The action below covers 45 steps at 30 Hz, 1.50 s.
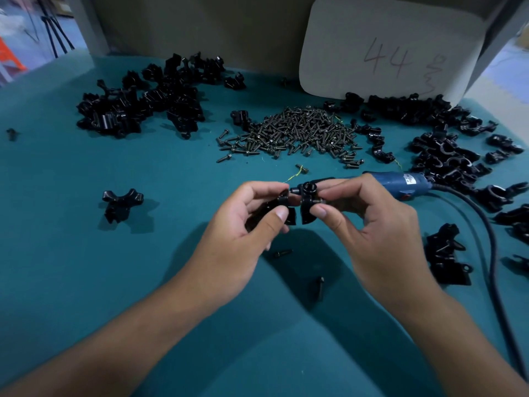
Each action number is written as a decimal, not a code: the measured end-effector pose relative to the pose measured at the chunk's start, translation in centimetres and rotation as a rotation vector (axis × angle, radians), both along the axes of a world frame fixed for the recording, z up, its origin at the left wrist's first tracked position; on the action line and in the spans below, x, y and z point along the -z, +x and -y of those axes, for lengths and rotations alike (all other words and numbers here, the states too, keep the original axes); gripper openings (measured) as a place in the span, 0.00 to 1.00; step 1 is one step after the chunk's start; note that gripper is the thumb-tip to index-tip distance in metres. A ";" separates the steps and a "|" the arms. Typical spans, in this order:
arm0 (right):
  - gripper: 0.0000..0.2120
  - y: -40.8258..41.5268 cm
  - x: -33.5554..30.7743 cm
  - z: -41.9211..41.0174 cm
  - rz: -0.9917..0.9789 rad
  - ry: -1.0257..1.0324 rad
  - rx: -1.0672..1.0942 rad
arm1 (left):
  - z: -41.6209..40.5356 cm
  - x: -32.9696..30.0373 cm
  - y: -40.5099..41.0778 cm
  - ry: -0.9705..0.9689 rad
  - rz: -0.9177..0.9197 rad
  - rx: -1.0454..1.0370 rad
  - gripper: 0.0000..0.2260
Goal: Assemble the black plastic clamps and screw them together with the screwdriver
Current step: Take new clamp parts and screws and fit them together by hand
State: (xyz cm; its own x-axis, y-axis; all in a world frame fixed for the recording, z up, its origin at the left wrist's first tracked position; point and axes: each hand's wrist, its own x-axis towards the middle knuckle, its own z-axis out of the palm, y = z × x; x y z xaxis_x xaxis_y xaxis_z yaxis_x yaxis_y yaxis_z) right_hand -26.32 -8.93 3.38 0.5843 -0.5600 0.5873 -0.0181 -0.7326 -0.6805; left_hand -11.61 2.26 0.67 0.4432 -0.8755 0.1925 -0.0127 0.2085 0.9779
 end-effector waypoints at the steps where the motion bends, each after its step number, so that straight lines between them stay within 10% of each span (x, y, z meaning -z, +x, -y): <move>1: 0.06 0.0 0.0 -0.1 -0.004 -0.003 -0.003 | 0.0 0.1 0.0 -0.010 0.014 0.008 0.11; 33: 0.06 0.4 -0.1 -0.8 -0.038 0.365 -0.061 | -0.3 0.2 -0.4 -0.002 0.137 -0.030 0.11; 45: 0.11 0.5 0.6 -0.9 -0.262 -0.095 0.064 | -0.3 0.3 -0.5 0.015 0.217 0.004 0.11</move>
State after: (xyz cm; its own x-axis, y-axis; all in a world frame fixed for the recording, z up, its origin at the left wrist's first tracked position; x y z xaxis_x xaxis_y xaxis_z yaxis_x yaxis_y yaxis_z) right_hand -25.82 -8.03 2.79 0.6882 -0.5500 0.4732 -0.2322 -0.7848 -0.5746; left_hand -12.10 2.61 0.37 0.3895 -0.8805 0.2702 -0.2228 0.1946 0.9553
